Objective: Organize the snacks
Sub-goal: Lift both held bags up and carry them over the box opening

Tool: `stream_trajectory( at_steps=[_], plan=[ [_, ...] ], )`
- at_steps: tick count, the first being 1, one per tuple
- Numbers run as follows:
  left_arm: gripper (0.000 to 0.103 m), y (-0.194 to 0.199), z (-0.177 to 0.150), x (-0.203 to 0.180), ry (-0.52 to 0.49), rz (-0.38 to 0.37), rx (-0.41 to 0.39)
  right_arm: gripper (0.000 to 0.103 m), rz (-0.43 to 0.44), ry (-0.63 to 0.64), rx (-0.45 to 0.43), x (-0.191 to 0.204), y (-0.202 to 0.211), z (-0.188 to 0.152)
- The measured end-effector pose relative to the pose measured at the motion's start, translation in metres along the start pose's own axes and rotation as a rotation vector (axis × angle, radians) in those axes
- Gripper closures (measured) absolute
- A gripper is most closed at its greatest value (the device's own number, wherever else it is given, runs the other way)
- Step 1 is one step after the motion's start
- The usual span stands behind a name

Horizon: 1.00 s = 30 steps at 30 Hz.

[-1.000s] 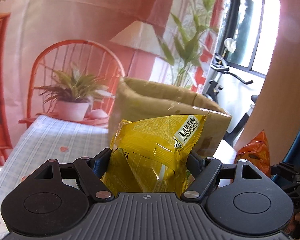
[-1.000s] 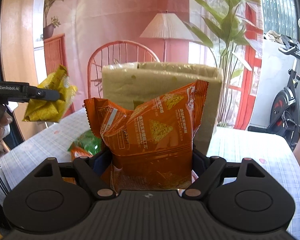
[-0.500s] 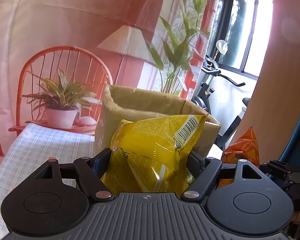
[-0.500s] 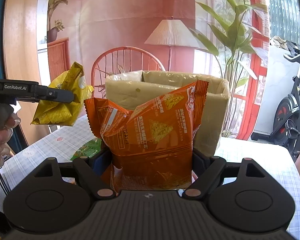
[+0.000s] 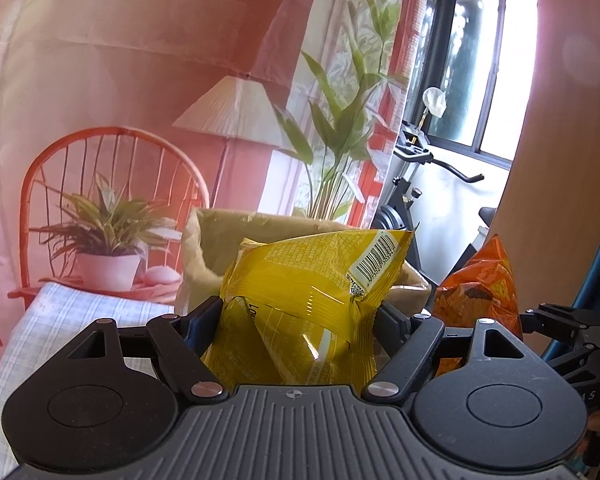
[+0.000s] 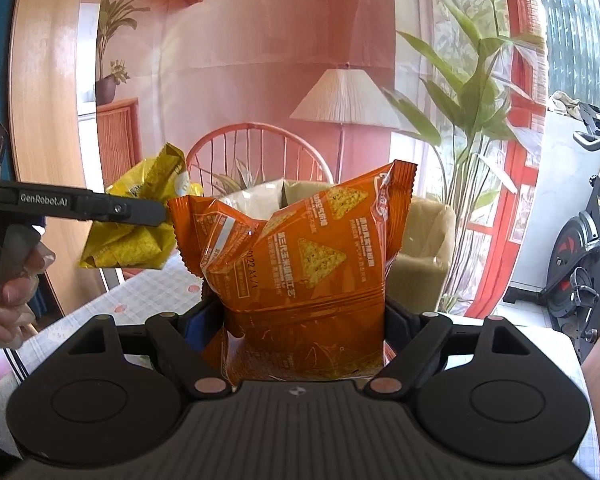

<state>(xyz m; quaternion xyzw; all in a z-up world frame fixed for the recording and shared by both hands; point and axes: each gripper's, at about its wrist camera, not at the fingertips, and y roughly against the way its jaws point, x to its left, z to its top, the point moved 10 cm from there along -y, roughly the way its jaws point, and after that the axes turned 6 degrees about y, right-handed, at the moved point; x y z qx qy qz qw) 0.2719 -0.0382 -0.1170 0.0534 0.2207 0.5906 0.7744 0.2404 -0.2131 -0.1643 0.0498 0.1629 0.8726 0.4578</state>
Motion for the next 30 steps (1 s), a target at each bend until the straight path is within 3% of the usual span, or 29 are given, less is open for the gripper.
stream_trajectory(
  at_steps=[11, 19, 30],
  plan=[
    [0.022, -0.019, 0.024, -0.007, -0.01, -0.004, 0.002, 0.02, 0.026, 0.029, 0.008, -0.009, -0.02, 0.037],
    [0.022, -0.029, 0.028, -0.003, 0.009, -0.016, 0.025, 0.02, 0.031, 0.031, 0.02, -0.016, -0.036, 0.046],
    [0.022, -0.041, 0.053, -0.004, 0.027, -0.028, -0.001, 0.02, 0.029, 0.028, 0.009, -0.035, -0.049, 0.062]
  ],
)
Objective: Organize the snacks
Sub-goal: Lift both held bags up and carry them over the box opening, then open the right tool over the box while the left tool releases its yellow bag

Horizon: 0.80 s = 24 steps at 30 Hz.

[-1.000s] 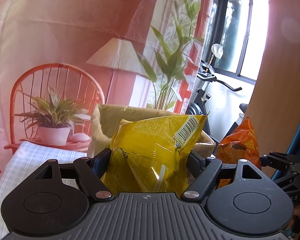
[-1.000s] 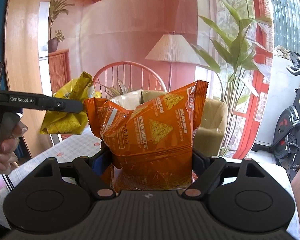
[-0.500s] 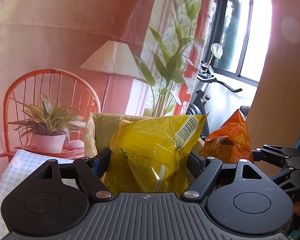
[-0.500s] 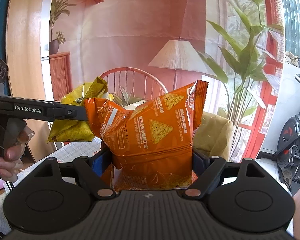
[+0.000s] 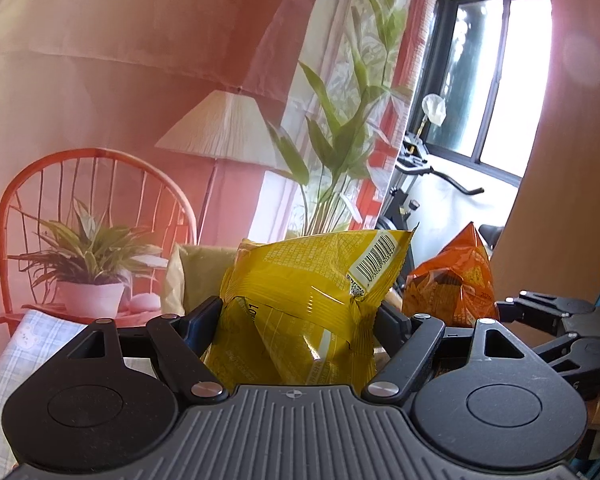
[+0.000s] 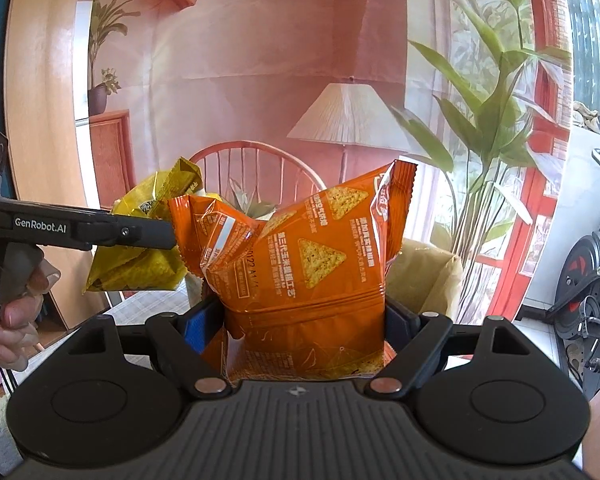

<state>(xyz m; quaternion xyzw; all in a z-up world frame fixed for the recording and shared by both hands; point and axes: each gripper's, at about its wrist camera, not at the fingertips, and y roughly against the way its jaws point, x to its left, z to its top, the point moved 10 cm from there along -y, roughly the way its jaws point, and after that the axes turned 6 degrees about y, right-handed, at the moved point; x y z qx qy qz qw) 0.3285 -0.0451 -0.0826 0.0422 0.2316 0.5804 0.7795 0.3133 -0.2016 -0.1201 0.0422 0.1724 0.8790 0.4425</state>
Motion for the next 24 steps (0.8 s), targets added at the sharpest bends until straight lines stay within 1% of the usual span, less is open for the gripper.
stream_trajectory(
  at_steps=[3, 7, 11, 14, 17, 21, 24],
  plan=[
    [0.022, -0.006, 0.013, -0.001, 0.029, -0.017, -0.018, 0.02, -0.012, -0.001, -0.012, -0.011, -0.002, 0.007],
    [0.022, -0.017, 0.03, 0.0, 0.066, -0.015, -0.055, 0.02, -0.033, -0.024, -0.042, -0.032, -0.01, 0.021],
    [0.022, -0.037, 0.039, 0.003, 0.078, -0.004, -0.058, 0.02, -0.041, -0.049, -0.074, -0.045, -0.024, 0.033],
    [0.022, -0.056, 0.039, 0.008, 0.091, -0.005, -0.033, 0.02, -0.039, -0.048, -0.083, -0.048, -0.042, 0.039],
    [0.021, -0.074, 0.033, 0.015, 0.096, 0.011, -0.002, 0.019, -0.029, -0.082, -0.07, -0.056, -0.065, 0.038],
    [0.021, -0.094, 0.025, 0.026, 0.1, 0.032, 0.026, 0.019, -0.023, -0.118, -0.033, -0.063, -0.096, 0.028],
    [0.021, -0.105, 0.021, 0.031, 0.095, 0.043, 0.041, 0.019, -0.024, -0.145, -0.007, -0.069, -0.112, 0.018]
  ],
)
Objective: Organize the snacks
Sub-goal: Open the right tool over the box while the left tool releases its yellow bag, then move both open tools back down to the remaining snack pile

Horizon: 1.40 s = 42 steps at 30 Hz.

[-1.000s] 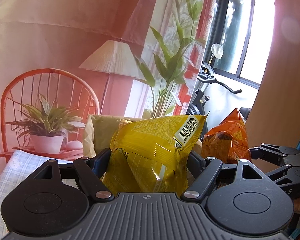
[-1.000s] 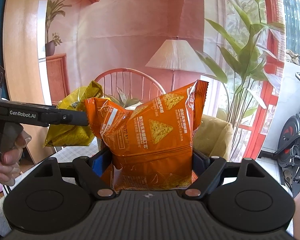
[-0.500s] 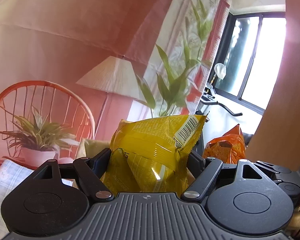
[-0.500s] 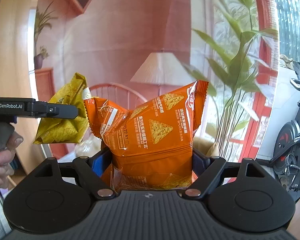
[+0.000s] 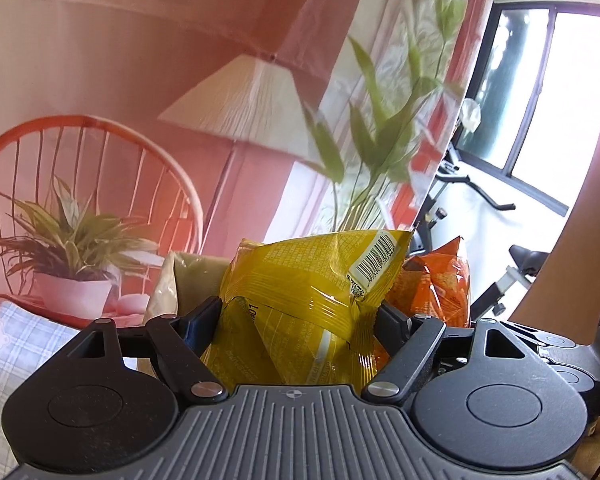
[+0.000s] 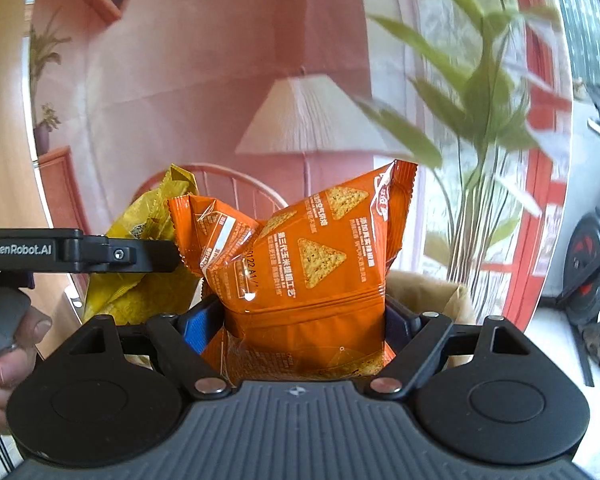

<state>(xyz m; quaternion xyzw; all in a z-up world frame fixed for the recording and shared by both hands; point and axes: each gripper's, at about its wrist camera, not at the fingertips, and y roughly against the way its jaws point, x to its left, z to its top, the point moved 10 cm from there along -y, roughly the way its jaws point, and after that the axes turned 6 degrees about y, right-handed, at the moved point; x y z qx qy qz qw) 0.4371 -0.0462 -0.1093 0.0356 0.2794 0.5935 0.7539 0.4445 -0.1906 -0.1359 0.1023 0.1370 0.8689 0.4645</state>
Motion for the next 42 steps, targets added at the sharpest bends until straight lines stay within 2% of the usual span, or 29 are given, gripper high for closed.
stream_trajectory(
  at_steps=[10, 20, 30, 42],
  plan=[
    [0.018, -0.027, -0.009, 0.007, -0.025, 0.03, 0.024, 0.017, -0.008, -0.015, 0.072, -0.011, -0.02, -0.022],
    [0.015, -0.023, -0.01, 0.014, -0.033, 0.052, 0.025, 0.014, -0.029, -0.035, 0.1, -0.01, -0.015, -0.029],
    [0.015, 0.025, -0.001, 0.015, -0.055, 0.076, -0.009, 0.014, -0.031, -0.023, 0.062, 0.003, 0.023, -0.018],
    [0.015, 0.104, -0.013, 0.034, -0.023, 0.094, -0.021, 0.014, -0.007, -0.022, 0.007, 0.038, 0.085, -0.023]
  ],
)
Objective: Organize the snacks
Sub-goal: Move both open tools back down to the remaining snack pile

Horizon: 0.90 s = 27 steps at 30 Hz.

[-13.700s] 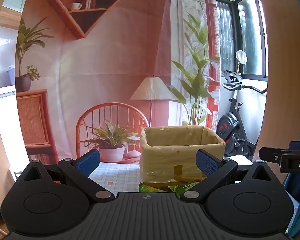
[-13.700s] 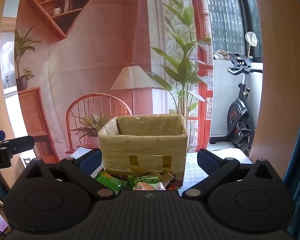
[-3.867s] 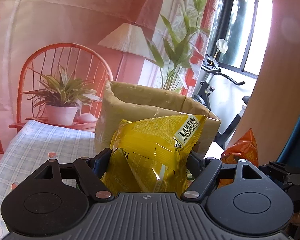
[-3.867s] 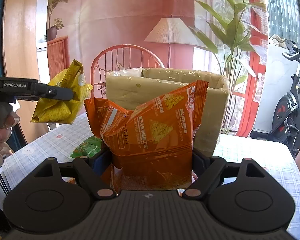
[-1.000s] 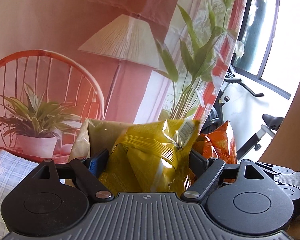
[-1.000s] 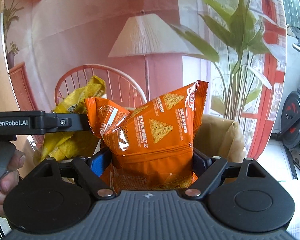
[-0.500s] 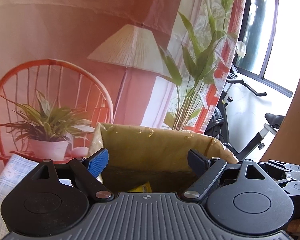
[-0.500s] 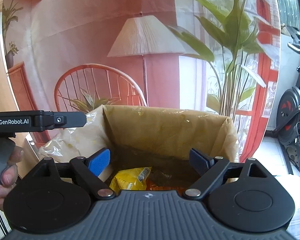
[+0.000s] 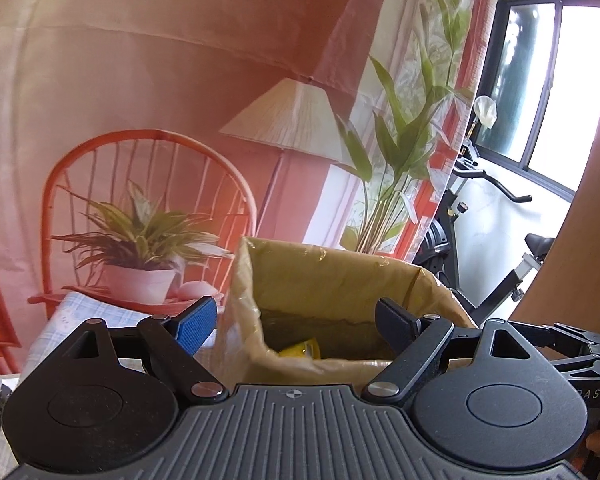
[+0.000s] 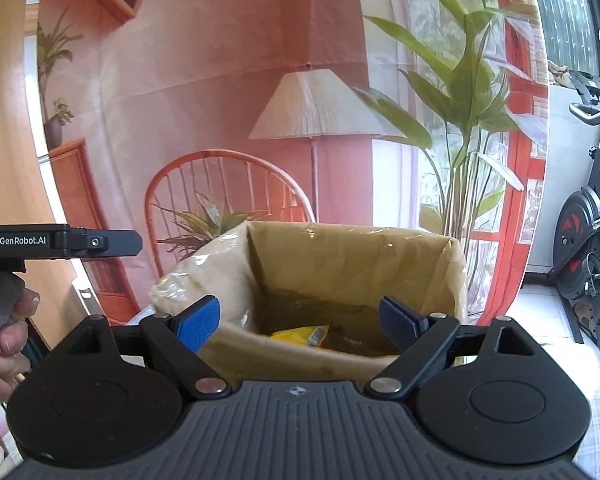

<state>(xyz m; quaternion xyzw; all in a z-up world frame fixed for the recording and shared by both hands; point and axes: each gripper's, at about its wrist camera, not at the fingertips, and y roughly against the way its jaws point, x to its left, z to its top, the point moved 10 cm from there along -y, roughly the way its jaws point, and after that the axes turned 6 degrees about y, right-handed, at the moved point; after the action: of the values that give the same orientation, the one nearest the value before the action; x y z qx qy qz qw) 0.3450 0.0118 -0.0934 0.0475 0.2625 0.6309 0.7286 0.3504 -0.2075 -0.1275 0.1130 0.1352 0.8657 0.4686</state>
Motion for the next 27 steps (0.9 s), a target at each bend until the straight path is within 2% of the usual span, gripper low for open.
stream_trajectory(
  at_steps=[12, 20, 27],
  plan=[
    [0.015, 0.058, -0.009, 0.025, -0.028, 0.028, -0.021, 0.014, 0.021, -0.031, -0.049, 0.023, 0.041, -0.018],
    [0.015, 0.07, -0.044, 0.038, -0.024, 0.017, -0.009, 0.014, 0.023, -0.044, -0.035, 0.043, 0.052, -0.057],
    [0.015, 0.065, -0.091, 0.046, -0.007, 0.004, 0.011, 0.014, 0.017, -0.053, -0.007, 0.064, 0.046, -0.106]
  ],
)
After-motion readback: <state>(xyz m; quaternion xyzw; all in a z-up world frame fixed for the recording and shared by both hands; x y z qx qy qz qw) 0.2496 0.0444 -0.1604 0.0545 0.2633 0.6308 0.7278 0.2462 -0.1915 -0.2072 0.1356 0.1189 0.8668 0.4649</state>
